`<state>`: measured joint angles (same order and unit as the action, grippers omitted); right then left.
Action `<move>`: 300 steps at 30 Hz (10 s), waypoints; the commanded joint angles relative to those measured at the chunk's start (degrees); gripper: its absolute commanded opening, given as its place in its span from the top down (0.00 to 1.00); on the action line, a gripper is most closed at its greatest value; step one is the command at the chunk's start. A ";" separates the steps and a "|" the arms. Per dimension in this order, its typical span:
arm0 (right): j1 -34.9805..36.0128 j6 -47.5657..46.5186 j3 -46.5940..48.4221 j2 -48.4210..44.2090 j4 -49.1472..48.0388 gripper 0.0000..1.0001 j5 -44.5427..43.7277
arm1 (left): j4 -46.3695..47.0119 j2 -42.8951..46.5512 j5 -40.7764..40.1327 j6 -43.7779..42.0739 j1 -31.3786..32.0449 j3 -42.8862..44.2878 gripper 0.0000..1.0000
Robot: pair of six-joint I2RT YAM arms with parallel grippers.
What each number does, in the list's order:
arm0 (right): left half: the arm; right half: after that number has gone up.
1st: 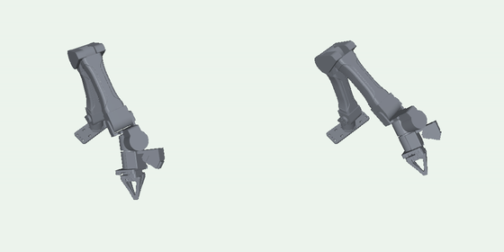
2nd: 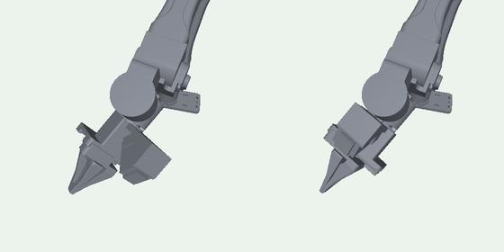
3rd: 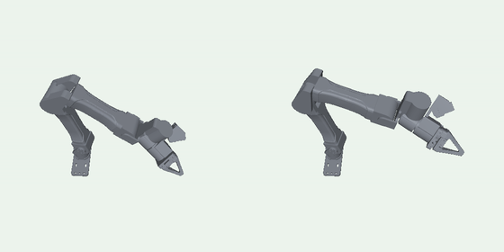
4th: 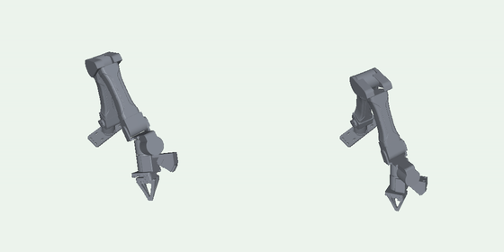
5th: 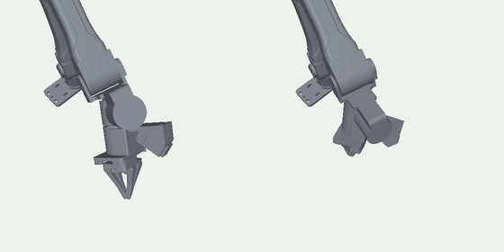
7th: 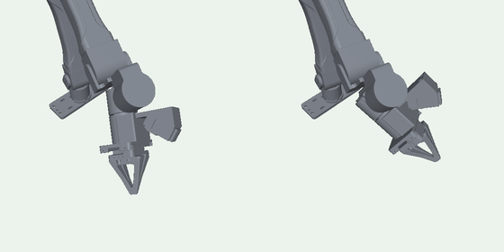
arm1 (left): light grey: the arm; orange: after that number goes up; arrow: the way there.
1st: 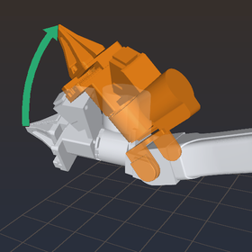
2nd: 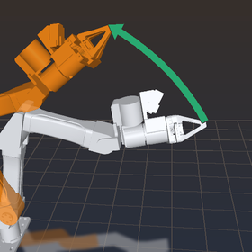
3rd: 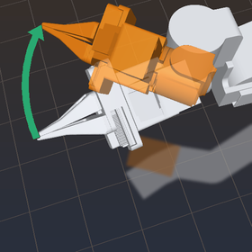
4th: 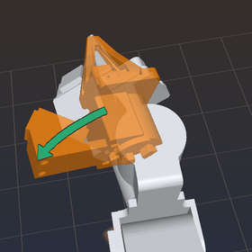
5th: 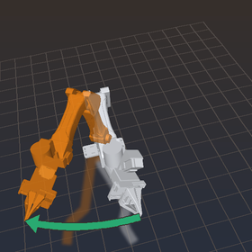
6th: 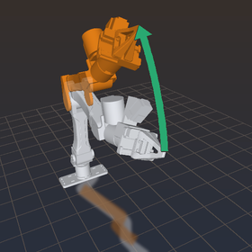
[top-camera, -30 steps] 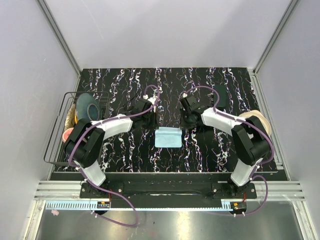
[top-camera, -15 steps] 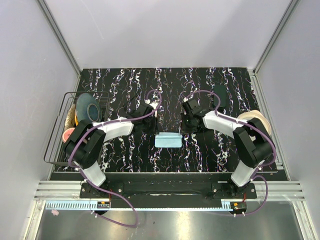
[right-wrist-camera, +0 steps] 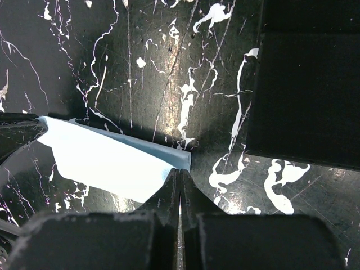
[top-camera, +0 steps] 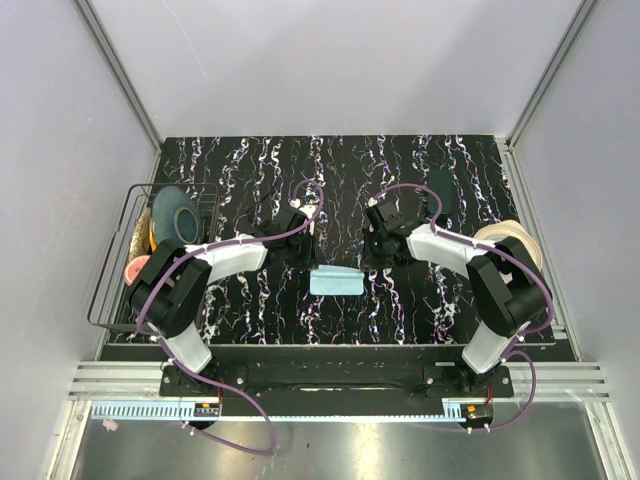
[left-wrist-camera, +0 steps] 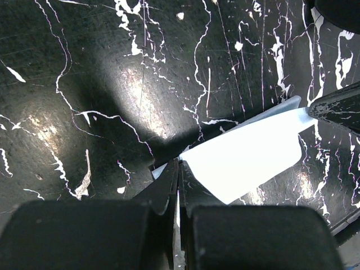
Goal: Organize the sunglasses
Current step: Fold the glasses cleaning cloth at the center of the board, then pick up the folded cleaning cloth from the center of the board, then place the folded cleaning cloth in the sunglasses case, then smooth out the folded cleaning cloth near the sunglasses case.
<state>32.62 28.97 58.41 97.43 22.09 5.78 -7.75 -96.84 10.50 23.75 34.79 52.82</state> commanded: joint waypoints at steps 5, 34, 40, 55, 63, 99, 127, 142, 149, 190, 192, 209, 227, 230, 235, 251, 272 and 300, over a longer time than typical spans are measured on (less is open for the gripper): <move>0.16 0.47 -1.46 -2.06 -2.05 0.99 2.92 | 0.72 0.33 -0.13 -1.25 0.46 -1.40 0.94; 0.42 1.09 -1.90 -3.83 -1.52 0.55 1.87 | -1.04 10.80 -6.29 11.49 0.99 -6.41 0.36; 0.95 1.09 -2.51 -0.75 -1.87 0.58 3.36 | -1.83 7.37 -4.61 16.68 1.16 -6.67 0.39; 2.18 2.49 -3.04 2.51 -1.69 0.79 1.95 | -1.22 2.36 -4.09 19.93 2.30 -6.24 0.51; 2.18 2.93 -2.95 2.42 -1.52 0.93 1.34 | -1.22 1.30 -3.56 19.93 2.30 -5.89 0.54; 2.36 1.88 1.34 -8.92 -0.38 1.00 -5.25 | -8.51 3.58 -5.58 15.19 3.45 9.13 1.00; -14.25 -7.00 8.47 -5.59 4.10 1.00 -19.67 | -6.05 -22.68 0.66 16.33 7.22 44.82 1.00; -18.29 -7.17 9.35 0.75 1.82 1.00 -20.90 | -12.28 -34.29 -4.79 16.60 8.46 56.42 1.00; -18.73 -7.00 9.18 2.33 1.03 1.00 -21.60 | -15.45 -35.79 -8.04 16.42 8.98 58.36 1.00; -19.26 -8.05 7.07 6.20 -6.09 1.00 -21.95 | -18.97 -32.81 -20.16 11.41 12.15 58.19 0.60; -19.35 -7.97 6.98 6.11 -6.00 1.00 -21.95 | -19.06 -32.19 -20.43 11.32 12.32 57.58 0.60; -19.35 -8.05 7.51 6.64 -5.65 1.00 -21.78 | -8.70 -27.18 -16.13 11.58 12.94 50.37 0.58; -19.35 -8.32 4.96 4.61 -11.01 1.00 -20.72 | -6.48 -33.50 -15.86 14.57 13.03 50.63 0.82; -19.35 -8.23 4.87 4.44 -11.19 1.00 -21.07 | -7.02 -33.86 -17.09 14.92 13.03 50.02 0.82; -19.35 -8.49 5.40 4.70 -11.28 1.00 -21.60 | -7.63 -34.38 -17.97 15.01 13.03 49.75 0.82; -19.35 -8.49 6.01 4.79 -11.19 1.00 -23.27 | -8.69 -35.53 -17.88 14.92 13.03 50.01 0.75; -19.35 -7.88 3.03 -1.62 -12.77 0.65 -23.54 | -9.57 -36.58 -16.92 15.19 13.03 50.89 0.73; -19.35 5.04 -0.84 4.35 -18.92 0.98 -8.94 | -0.43 -30.78 -16.13 13.96 13.03 48.61 0.67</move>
<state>13.50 31.48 58.02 100.51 6.66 -4.27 -10.96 -129.47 -5.82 38.17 47.68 101.43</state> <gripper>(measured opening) 0.044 0.363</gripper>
